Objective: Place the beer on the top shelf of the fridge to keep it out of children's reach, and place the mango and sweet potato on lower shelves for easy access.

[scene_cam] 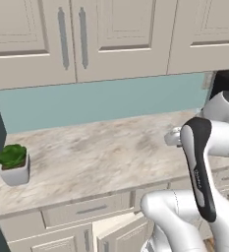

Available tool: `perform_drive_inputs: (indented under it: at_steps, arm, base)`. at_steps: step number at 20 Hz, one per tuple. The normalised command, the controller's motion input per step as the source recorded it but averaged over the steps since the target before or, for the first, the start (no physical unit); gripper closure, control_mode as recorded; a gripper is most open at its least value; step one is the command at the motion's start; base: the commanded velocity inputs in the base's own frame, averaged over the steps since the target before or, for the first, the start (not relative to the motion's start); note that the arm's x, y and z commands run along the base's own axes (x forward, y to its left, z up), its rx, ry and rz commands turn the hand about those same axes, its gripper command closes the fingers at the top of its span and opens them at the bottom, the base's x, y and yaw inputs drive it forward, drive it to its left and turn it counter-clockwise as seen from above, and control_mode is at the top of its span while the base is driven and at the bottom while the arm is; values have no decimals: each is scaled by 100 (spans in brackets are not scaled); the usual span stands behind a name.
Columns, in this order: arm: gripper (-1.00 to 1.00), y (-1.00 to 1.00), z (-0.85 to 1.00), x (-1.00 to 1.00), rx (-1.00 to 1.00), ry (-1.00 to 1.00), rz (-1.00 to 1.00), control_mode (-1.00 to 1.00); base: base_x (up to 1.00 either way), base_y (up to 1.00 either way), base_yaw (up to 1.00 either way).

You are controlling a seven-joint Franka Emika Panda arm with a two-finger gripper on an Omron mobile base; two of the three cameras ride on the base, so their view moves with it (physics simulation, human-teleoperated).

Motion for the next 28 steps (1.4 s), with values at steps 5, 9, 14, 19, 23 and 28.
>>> perform_drive_inputs:
  at_steps: [5, 9, 14, 19, 23, 28]
  arm:
    - [100, 0, 0, 0, 0, 0, 0, 100]
    - [100, 0, 0, 0, 0, 0, 0, 100]
    - [100, 0, 0, 0, 0, 0, 0, 100]
    - [100, 0, 0, 0, 0, 0, 0, 100]
    - [100, 0, 0, 0, 0, 0, 0, 100]
    - [100, 0, 0, 0, 0, 0, 0, 100]
  base:
    - [-100, -12, -1]
    - [-78, -70, -28]
    - [-35, -77, -51]
    - [-12, -65, -61]
    - [-11, -61, -59]
    - [-6, -72, -61]
